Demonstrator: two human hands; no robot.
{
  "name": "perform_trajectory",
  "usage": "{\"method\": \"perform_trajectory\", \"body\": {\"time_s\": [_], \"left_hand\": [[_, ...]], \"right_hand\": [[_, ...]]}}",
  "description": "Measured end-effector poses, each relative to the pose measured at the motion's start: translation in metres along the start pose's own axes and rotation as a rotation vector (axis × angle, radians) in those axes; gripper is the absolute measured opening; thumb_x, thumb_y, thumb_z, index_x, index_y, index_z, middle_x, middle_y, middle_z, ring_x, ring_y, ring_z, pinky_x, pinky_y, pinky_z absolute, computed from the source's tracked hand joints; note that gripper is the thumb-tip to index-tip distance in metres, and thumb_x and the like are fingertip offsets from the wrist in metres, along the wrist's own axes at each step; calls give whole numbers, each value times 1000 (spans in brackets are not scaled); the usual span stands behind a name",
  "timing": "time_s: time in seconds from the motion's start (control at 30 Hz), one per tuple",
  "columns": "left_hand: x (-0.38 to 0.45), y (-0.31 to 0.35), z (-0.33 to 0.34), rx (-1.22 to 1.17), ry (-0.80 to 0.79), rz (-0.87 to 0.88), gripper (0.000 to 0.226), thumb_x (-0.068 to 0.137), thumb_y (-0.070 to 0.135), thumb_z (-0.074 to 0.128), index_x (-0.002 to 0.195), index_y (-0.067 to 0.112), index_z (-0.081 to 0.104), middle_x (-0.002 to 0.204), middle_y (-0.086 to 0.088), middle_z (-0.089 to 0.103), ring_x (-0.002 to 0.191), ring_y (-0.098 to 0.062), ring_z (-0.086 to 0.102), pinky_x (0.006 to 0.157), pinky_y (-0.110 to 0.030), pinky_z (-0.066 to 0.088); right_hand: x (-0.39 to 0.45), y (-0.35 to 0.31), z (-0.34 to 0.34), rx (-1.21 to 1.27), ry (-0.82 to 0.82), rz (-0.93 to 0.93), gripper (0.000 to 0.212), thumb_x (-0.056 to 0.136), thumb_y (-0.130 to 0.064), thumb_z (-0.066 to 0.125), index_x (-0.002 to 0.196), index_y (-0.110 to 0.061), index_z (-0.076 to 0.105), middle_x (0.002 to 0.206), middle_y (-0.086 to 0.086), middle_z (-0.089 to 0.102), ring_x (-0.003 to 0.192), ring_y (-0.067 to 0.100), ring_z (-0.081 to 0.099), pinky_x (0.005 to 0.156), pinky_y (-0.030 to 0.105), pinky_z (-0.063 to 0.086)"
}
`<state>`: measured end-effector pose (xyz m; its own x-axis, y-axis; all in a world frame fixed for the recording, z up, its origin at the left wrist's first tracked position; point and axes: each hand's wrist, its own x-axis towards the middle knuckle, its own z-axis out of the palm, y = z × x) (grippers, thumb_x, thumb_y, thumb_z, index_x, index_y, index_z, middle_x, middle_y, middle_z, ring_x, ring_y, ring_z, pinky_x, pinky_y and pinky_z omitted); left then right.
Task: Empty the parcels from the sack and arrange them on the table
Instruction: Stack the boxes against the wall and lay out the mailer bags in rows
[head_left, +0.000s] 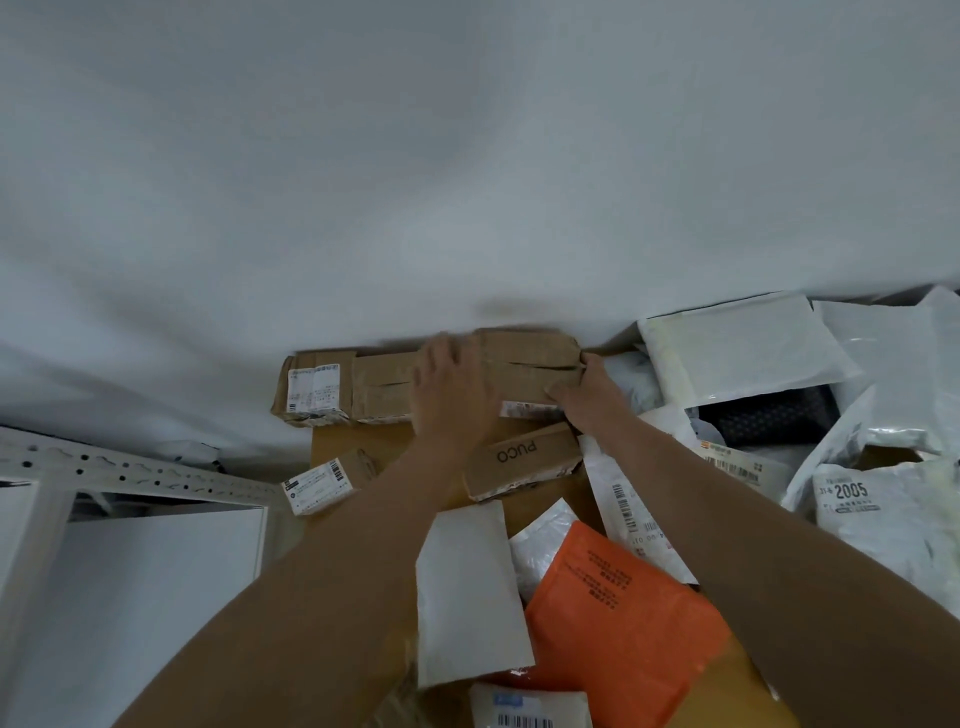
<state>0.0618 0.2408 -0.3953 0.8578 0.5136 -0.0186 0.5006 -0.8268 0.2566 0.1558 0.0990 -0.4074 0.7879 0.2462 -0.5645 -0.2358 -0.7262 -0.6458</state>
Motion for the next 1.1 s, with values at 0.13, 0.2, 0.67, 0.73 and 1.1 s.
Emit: {"method": "perform_trajectory", "body": {"time_s": [0.13,0.2,0.67,0.73,1.1], "left_hand": [[-21,-50,4,73,-128,-179,45,90,35,52,131,17,44,130,-17,43,116,-36,44,95,-43,45],[-22,-63,9,92,-197,-130,58,91,36,53,143,21,34,141,-17,34,127,-39,34,102,-46,42],[-24,-67,-1,-55,-214,-166,57,91,28,51,143,15,33,152,-13,26,137,-34,26,108,-45,34],[-31,-64,-1,-55,-179,-160,57,89,27,51,142,15,34,150,-14,27,135,-35,27,107,-46,34],[-86,-39,17,-439,-461,-201,49,97,32,51,139,12,37,139,-7,42,112,-24,54,89,-33,51]], "right_hand": [[6,-8,10,17,-26,-31,65,93,-29,57,150,-22,24,131,11,53,114,31,54,96,45,49],[7,-11,11,-11,-32,-51,67,98,-26,54,154,-21,17,136,12,49,119,31,50,90,35,44],[7,-8,26,6,76,-74,69,96,-55,44,149,-15,24,142,13,43,125,29,45,95,45,41],[-4,-1,26,-36,196,-171,64,97,-47,45,146,-11,27,143,13,39,127,30,42,99,47,41],[-38,40,19,-1141,-64,-656,44,89,-32,55,129,-23,41,130,5,48,117,27,49,104,43,37]]}}
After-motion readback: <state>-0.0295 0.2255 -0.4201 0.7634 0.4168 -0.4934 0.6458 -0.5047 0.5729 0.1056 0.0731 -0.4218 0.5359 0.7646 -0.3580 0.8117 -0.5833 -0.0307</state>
